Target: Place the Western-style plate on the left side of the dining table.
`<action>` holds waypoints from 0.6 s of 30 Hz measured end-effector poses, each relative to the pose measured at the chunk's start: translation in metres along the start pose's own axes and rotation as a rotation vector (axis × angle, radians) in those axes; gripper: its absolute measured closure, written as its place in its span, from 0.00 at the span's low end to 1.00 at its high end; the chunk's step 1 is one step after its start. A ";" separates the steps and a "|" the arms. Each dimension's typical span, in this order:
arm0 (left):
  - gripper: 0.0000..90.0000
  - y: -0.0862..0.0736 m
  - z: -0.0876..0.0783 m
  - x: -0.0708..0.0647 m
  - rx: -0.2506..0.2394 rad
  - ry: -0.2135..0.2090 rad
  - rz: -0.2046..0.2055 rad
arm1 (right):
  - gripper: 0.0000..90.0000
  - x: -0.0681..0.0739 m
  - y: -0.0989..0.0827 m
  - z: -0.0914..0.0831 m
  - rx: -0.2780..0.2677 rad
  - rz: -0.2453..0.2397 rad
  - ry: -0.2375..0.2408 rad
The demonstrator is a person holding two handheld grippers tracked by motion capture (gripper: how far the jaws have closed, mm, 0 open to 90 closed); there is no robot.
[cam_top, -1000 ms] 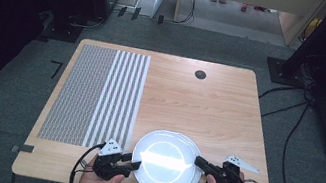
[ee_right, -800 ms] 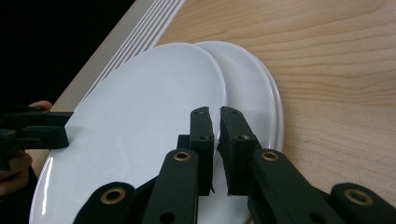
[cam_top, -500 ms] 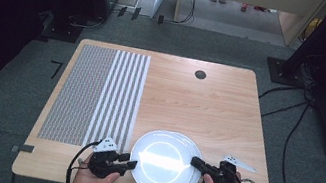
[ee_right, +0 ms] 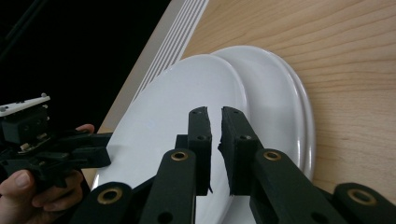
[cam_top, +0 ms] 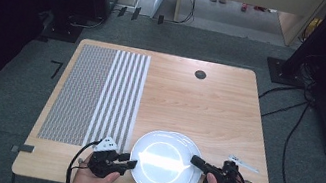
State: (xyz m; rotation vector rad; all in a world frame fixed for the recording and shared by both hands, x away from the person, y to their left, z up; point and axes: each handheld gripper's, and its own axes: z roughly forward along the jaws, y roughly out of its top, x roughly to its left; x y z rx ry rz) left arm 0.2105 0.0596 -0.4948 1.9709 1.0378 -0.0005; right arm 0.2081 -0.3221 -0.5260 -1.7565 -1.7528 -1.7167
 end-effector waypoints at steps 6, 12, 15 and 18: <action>0.67 0.000 -0.001 0.001 0.004 -0.010 -0.003 | 0.89 0.001 -0.001 0.001 -0.013 -0.054 -0.118; 0.67 0.000 -0.001 0.002 0.002 -0.014 -0.008 | 0.87 0.003 -0.004 0.007 0.011 -0.059 -0.126; 0.68 0.000 -0.001 0.003 0.001 -0.020 -0.018 | 0.87 0.003 -0.006 0.011 0.025 -0.038 -0.117; 0.69 0.000 -0.001 0.003 0.001 -0.016 -0.019 | 0.91 0.002 -0.006 0.010 0.029 -0.027 -0.118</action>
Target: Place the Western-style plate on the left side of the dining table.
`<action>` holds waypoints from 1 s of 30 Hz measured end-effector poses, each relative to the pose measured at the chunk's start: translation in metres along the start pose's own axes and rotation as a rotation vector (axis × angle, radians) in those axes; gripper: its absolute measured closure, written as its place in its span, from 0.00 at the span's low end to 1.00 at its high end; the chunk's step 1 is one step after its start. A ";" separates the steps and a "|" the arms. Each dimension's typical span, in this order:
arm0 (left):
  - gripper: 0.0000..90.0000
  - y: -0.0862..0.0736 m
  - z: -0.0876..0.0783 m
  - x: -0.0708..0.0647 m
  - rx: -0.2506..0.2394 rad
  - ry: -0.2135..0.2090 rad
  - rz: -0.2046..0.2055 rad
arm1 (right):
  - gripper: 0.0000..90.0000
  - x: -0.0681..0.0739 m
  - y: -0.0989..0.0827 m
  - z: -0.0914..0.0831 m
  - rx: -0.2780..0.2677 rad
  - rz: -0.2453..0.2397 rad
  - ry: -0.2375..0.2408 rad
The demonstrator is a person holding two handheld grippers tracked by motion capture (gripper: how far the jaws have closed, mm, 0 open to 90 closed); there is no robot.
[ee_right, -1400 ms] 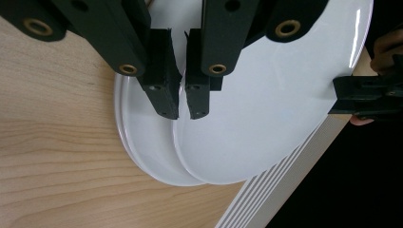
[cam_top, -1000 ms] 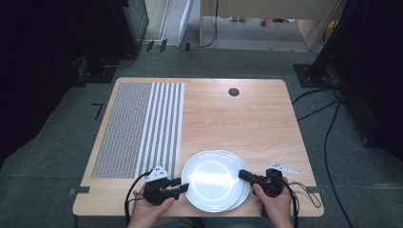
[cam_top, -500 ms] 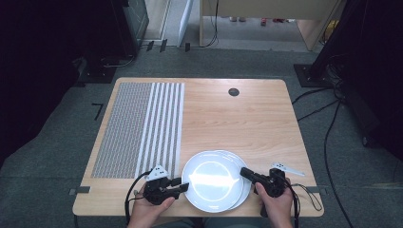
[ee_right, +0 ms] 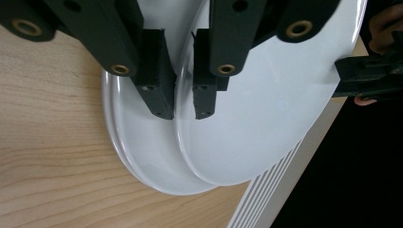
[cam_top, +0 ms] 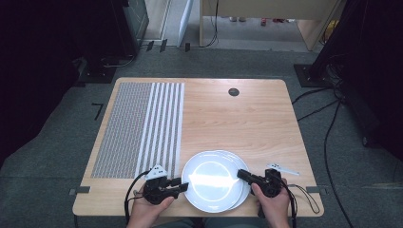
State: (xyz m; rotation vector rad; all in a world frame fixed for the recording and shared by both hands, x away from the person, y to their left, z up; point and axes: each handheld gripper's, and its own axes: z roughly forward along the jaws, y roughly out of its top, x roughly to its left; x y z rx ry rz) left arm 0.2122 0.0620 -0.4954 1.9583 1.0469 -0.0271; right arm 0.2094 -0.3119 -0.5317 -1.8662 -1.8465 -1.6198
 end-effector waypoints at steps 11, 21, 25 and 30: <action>0.71 0.000 -0.001 0.000 -0.004 0.018 -0.005 | 0.94 0.001 0.003 -0.008 -0.043 0.055 0.108; 0.71 0.002 -0.002 -0.011 -0.019 0.049 0.059 | 0.97 0.003 0.002 -0.012 -0.075 0.094 0.113; 0.71 0.002 -0.001 -0.011 -0.017 0.036 0.042 | 0.99 0.001 0.003 -0.014 -0.062 0.146 0.122; 0.72 0.004 -0.002 -0.012 -0.016 0.050 0.043 | 0.99 0.002 0.002 -0.014 -0.066 0.155 0.117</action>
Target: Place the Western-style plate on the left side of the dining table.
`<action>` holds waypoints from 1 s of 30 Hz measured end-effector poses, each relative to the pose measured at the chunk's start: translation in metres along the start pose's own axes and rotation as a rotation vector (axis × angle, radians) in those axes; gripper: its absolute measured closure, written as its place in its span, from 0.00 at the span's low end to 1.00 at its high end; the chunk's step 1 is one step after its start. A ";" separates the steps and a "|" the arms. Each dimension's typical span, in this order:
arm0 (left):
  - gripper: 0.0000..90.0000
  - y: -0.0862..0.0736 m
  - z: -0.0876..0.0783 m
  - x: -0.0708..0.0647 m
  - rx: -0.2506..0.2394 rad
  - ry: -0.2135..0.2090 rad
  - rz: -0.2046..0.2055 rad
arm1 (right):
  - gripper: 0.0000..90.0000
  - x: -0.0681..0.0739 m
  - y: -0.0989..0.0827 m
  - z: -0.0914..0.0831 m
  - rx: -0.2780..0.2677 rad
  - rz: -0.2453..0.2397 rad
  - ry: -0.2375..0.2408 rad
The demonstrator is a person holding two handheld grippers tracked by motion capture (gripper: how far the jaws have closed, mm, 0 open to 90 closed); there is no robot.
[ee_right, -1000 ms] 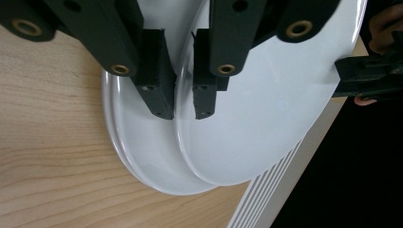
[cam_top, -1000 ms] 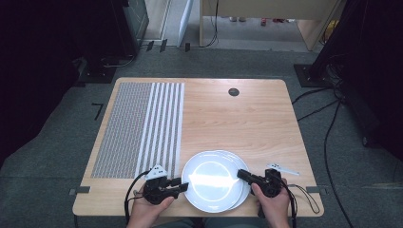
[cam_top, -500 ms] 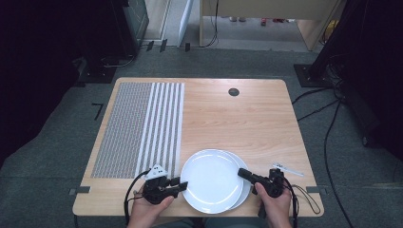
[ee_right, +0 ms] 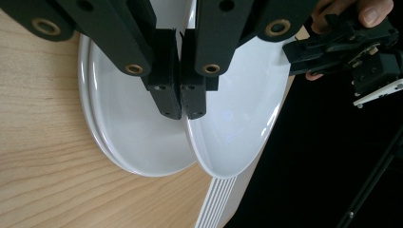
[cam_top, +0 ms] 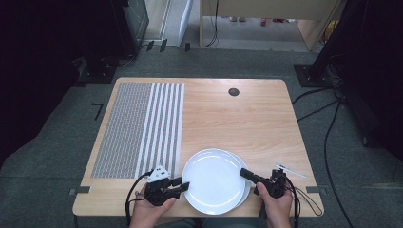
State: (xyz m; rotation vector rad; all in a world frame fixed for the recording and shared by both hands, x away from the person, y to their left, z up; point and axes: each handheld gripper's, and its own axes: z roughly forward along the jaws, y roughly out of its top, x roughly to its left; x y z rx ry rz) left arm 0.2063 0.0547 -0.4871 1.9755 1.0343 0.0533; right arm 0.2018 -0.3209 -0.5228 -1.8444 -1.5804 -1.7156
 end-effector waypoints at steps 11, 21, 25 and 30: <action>0.74 0.012 -0.007 0.002 -0.025 -0.009 0.001 | 0.99 0.008 0.006 -0.001 0.007 0.021 -0.005; 0.74 0.028 -0.023 0.017 -0.059 0.033 -0.008 | 0.99 0.027 0.024 0.014 0.016 0.004 0.014; 0.75 0.029 -0.033 0.029 -0.083 0.053 -0.037 | 0.99 0.038 0.028 0.031 0.038 -0.009 0.025; 0.76 0.032 -0.047 0.046 -0.104 0.075 -0.067 | 0.99 0.053 0.034 0.053 0.060 -0.025 0.039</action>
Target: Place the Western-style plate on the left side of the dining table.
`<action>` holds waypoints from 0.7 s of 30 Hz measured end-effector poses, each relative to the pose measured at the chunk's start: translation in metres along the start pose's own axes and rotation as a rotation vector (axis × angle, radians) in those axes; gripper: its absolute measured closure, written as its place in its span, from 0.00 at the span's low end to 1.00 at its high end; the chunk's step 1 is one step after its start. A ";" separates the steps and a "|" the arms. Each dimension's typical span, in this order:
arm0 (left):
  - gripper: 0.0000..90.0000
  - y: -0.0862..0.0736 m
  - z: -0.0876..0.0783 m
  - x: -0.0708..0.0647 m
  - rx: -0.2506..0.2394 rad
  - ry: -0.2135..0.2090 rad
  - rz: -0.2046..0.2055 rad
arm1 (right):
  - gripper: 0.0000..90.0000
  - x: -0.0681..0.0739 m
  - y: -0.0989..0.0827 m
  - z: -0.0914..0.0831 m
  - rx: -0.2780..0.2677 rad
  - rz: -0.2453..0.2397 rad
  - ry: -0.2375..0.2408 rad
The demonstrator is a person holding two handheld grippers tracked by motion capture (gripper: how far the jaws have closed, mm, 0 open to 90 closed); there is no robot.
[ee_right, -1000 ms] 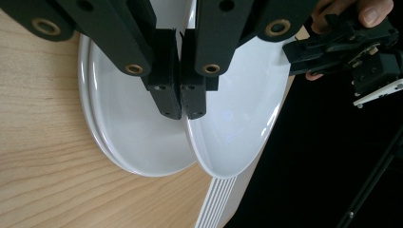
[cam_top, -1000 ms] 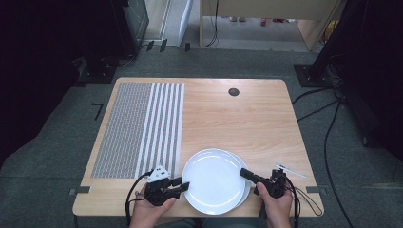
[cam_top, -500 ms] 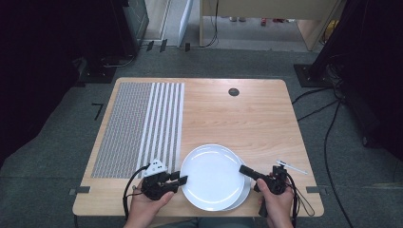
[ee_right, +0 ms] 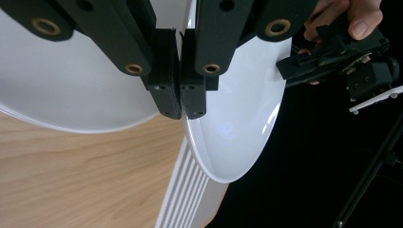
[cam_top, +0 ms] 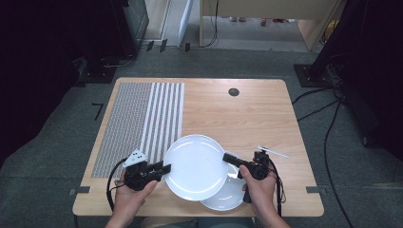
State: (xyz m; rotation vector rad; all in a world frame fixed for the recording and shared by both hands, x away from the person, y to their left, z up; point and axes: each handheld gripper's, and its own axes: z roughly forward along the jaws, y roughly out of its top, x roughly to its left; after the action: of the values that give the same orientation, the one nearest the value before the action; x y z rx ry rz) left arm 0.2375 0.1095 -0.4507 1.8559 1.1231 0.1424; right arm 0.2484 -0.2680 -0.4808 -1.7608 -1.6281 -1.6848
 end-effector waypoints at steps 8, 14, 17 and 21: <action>0.76 0.008 -0.014 0.022 -0.026 0.031 -0.030 | 0.99 0.015 0.011 0.028 0.026 0.010 0.020; 0.77 0.013 -0.023 0.039 -0.045 0.055 -0.061 | 0.98 0.031 0.020 0.049 0.042 -0.009 0.026; 0.77 0.016 -0.028 0.049 -0.052 0.062 -0.079 | 0.98 0.039 0.026 0.060 0.048 -0.015 0.038; 0.77 0.019 -0.034 0.059 -0.064 0.074 -0.100 | 0.98 0.046 0.031 0.074 0.056 -0.015 0.043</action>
State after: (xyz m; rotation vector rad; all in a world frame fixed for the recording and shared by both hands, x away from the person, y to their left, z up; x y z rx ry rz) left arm 0.2666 0.1728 -0.4375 1.7465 1.2461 0.1883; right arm 0.3025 -0.1987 -0.4518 -1.6794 -1.6575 -1.6549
